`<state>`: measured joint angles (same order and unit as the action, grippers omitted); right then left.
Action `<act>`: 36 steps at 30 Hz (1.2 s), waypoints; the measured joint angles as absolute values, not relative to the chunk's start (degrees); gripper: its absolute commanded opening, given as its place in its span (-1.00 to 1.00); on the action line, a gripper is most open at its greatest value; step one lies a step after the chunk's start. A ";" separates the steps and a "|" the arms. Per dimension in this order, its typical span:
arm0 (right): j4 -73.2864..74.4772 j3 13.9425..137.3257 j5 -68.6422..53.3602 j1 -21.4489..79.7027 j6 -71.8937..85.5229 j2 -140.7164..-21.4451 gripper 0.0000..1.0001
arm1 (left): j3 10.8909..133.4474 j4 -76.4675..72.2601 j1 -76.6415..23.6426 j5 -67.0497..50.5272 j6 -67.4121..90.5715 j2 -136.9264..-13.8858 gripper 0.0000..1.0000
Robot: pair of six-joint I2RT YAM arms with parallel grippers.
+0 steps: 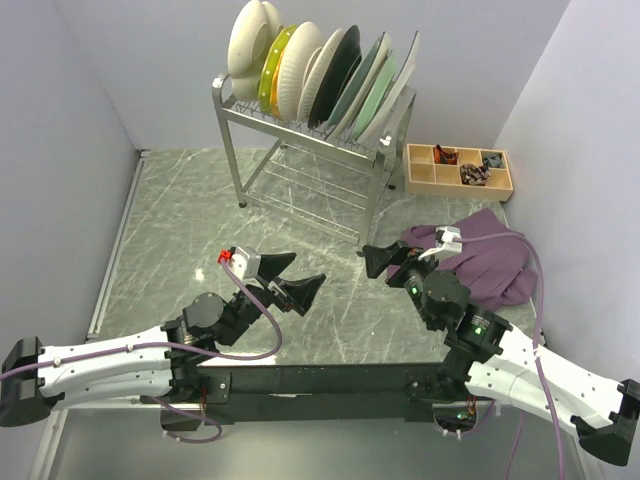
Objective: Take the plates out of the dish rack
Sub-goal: Unload the plate from the dish rack.
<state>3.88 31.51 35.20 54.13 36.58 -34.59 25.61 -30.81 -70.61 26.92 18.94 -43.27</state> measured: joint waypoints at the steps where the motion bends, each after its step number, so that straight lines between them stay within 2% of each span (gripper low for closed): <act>1: 3.88 31.51 35.20 54.13 36.58 -34.59 1.00 | 25.61 -30.81 -70.61 26.87 18.94 -43.24 0.99; 7: 3.86 31.51 35.16 54.13 36.58 -33.82 1.00 | 25.63 -30.68 -70.61 26.55 19.11 -43.31 0.99; 11: 3.70 31.44 36.56 54.13 36.62 -31.05 1.00 | 29.54 -24.88 -70.61 27.92 20.88 -44.01 0.99; 16: 2.15 29.65 38.13 54.13 36.23 -26.11 1.00 | 39.38 -20.51 -70.59 30.70 20.73 -46.24 0.99; 19: 0.16 27.64 37.71 54.13 35.09 -23.79 1.00 | 49.67 -16.32 -68.25 31.29 18.44 -50.87 0.99; 26: -0.69 27.03 35.75 54.13 33.61 -26.04 0.99 | 75.18 -1.78 -47.92 19.53 17.43 -60.99 0.96; 29: -0.47 27.20 34.72 54.13 33.56 -29.02 0.99 | 86.35 5.63 -37.91 13.80 17.74 -64.77 0.81; 30: -0.27 27.40 34.39 54.13 33.56 -30.09 0.99 | 89.43 6.96 -35.48 12.34 17.93 -66.06 0.67; 32: 0.23 28.01 33.91 54.13 33.54 -31.73 0.99 | 97.27 10.72 -29.50 8.19 19.16 -69.63 0.57; 36: 0.49 28.97 33.06 54.13 33.54 -33.58 0.98 | 106.52 14.26 -18.11 -1.10 22.57 -76.09 0.65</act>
<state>0.49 28.97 33.06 54.13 33.54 -33.58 106.52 14.26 -18.11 -1.10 22.57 -76.09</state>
